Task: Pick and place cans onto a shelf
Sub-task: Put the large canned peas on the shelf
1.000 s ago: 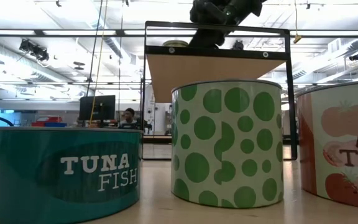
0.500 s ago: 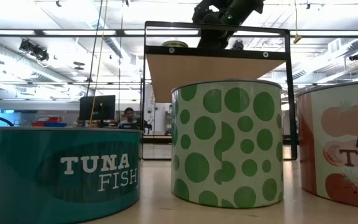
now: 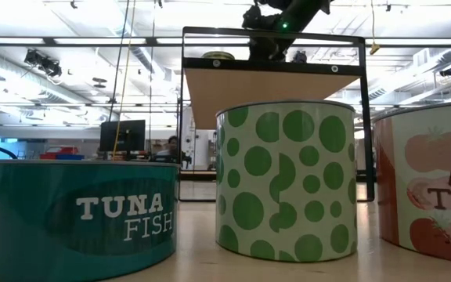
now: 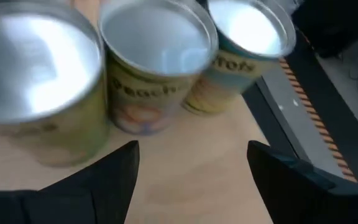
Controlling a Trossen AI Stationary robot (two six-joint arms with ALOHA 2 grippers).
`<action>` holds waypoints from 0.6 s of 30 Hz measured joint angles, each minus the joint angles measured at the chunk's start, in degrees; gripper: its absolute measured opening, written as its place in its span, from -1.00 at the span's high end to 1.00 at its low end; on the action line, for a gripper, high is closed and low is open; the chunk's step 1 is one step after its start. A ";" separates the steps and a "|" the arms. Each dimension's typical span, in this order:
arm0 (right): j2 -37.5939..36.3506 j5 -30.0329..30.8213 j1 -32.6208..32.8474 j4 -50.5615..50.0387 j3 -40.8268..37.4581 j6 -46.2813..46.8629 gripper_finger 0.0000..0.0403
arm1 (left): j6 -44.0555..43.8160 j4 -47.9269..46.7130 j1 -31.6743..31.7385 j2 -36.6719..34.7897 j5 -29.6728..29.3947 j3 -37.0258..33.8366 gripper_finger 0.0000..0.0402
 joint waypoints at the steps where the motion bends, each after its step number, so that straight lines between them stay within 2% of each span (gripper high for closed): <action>1: -0.25 0.23 0.00 -0.74 0.00 0.00 -0.51 | -0.47 0.00 0.01 0.00 0.06 0.00 -0.01; 4: -2.11 0.14 0.26 -3.54 0.00 1.09 -0.51 | -1.46 0.32 0.00 0.00 1.52 0.00 -0.01; 10: -6.85 -5.18 1.78 -9.04 0.02 6.34 -0.51 | -2.41 0.37 -1.23 0.02 2.13 0.00 -0.01; 18: -12.83 -5.59 7.39 -17.43 0.02 10.04 -0.51 | -3.00 0.60 -3.26 0.08 1.84 0.00 -0.01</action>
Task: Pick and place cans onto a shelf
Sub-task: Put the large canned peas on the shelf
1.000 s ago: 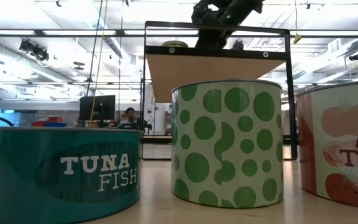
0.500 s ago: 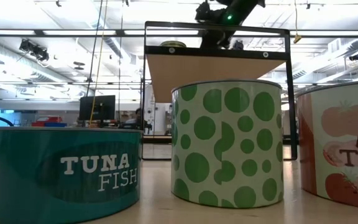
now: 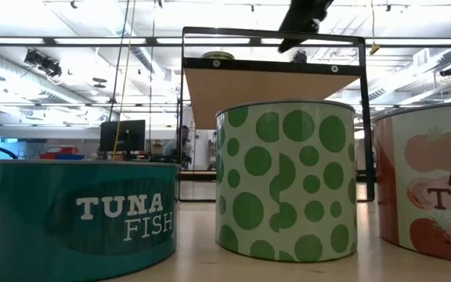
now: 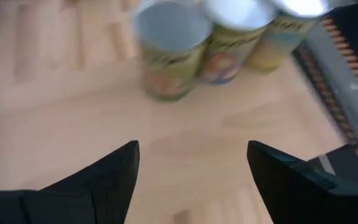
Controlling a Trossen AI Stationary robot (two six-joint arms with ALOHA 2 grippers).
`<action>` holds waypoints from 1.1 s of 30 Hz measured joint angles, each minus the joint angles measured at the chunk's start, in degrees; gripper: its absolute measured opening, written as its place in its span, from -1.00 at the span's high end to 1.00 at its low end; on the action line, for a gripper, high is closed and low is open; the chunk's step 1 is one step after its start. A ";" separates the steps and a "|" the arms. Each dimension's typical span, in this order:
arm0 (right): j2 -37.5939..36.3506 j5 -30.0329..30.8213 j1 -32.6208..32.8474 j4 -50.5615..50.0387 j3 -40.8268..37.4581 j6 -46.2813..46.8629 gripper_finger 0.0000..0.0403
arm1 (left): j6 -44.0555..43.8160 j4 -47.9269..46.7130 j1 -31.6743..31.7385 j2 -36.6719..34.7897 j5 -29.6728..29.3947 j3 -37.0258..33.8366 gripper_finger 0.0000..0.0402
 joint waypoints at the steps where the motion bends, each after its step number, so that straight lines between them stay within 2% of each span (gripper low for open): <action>1: -0.60 -0.12 1.03 -1.42 0.00 0.77 -0.51 | 0.48 0.96 -0.50 0.33 -0.05 -0.25 -0.01; 8: -4.04 -0.08 8.67 -8.59 0.00 10.78 -0.51 | 5.36 17.87 -5.09 -0.11 -0.01 -12.09 -0.01; 15: -5.36 0.02 18.58 -15.42 0.00 22.14 -0.51 | 2.54 32.85 -7.85 -0.02 1.94 -23.20 -0.01; 19: -5.36 2.80 24.32 -17.84 0.00 27.98 -0.51 | 0.41 39.43 -9.79 -0.05 1.81 -26.58 -0.01; 26: -5.88 6.56 33.50 -22.36 -0.82 40.32 -0.51 | -2.77 47.38 -12.46 -0.04 1.41 -33.23 -0.01; 33: -5.77 6.53 42.18 -22.62 -7.62 51.58 -0.51 | -7.51 49.95 -15.48 -0.04 0.84 -35.30 -0.01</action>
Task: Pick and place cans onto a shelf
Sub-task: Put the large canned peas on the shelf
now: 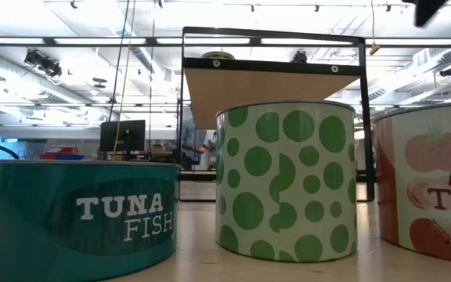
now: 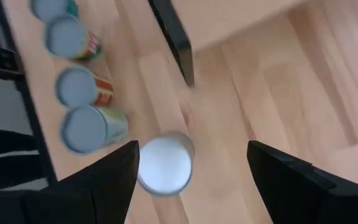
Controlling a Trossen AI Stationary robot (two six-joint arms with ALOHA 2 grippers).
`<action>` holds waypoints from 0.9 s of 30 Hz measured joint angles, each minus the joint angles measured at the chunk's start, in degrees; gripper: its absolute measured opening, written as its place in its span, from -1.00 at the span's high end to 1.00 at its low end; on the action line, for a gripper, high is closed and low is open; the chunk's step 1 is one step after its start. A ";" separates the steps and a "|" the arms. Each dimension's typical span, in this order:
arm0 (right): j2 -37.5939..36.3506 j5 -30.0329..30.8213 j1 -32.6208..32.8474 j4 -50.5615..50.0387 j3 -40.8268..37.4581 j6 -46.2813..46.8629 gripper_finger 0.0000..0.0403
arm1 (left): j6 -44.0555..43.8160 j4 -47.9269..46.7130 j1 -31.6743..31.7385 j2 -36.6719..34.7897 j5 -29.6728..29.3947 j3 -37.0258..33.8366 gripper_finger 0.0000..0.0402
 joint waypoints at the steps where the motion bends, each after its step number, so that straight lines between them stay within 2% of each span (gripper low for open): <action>1: 0.02 0.25 0.80 0.18 -1.19 1.45 -0.51 | -0.43 0.70 -0.40 0.00 -0.06 0.00 -0.01; 8: 0.04 -1.68 2.41 0.82 -7.22 8.58 -0.58 | -2.20 2.88 -2.42 0.00 -0.12 0.00 -0.01; 18: -1.47 -2.50 4.24 3.18 -9.69 8.24 -0.89 | -2.88 0.70 -2.92 -0.44 -0.40 0.00 -0.01; 23: -7.07 -2.41 5.40 11.48 -17.51 9.20 -0.93 | -3.01 -0.92 -2.83 -0.44 -0.61 0.00 -0.01; 27: -8.49 -1.58 5.60 16.05 -22.93 7.25 -0.94 | -3.07 -1.27 -2.85 -0.42 -0.59 0.00 -0.01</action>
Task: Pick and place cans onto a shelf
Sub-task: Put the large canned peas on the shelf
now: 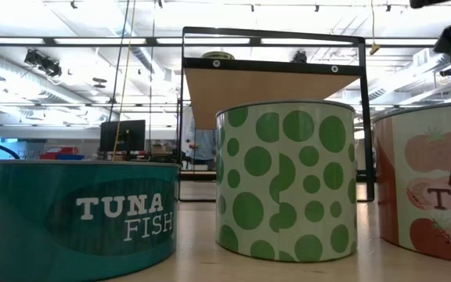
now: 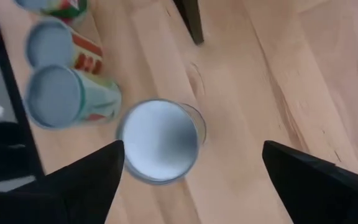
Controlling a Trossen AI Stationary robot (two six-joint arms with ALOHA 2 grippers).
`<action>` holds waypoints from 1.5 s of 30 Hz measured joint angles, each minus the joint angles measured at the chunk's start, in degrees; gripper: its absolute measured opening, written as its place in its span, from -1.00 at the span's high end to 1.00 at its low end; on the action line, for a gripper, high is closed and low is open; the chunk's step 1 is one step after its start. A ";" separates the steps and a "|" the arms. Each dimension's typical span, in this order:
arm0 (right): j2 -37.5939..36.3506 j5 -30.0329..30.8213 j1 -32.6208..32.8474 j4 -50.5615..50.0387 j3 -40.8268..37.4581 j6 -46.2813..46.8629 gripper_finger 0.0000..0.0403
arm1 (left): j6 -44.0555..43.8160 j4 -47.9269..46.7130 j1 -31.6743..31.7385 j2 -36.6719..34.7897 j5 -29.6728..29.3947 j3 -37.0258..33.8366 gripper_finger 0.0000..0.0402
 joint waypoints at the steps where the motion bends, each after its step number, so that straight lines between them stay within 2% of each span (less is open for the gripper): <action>1: 0.12 -0.13 -0.01 0.93 -0.91 -1.29 -0.95 | -0.12 -0.24 -0.01 0.00 0.02 0.00 -0.01; 7: 4.96 -3.50 -0.02 5.10 -2.15 -12.22 -0.96 | -1.32 -1.62 0.06 0.00 0.00 0.00 -0.01; 11: 9.10 -4.29 -0.02 5.90 -0.77 -15.53 -0.95 | -2.21 -2.48 0.06 0.00 0.01 0.00 -0.01; 18: 12.26 -4.64 0.00 8.32 0.05 -16.69 -0.95 | -2.58 -3.21 0.06 0.00 0.03 0.00 -0.01; 35: 10.05 -3.92 -0.85 5.91 0.97 -14.01 -0.94 | -2.72 -4.41 0.06 0.00 0.05 0.00 -0.01; 45: 11.40 1.57 2.38 4.44 3.20 -13.49 -0.90 | -2.85 -4.41 0.06 0.00 0.05 0.00 -0.01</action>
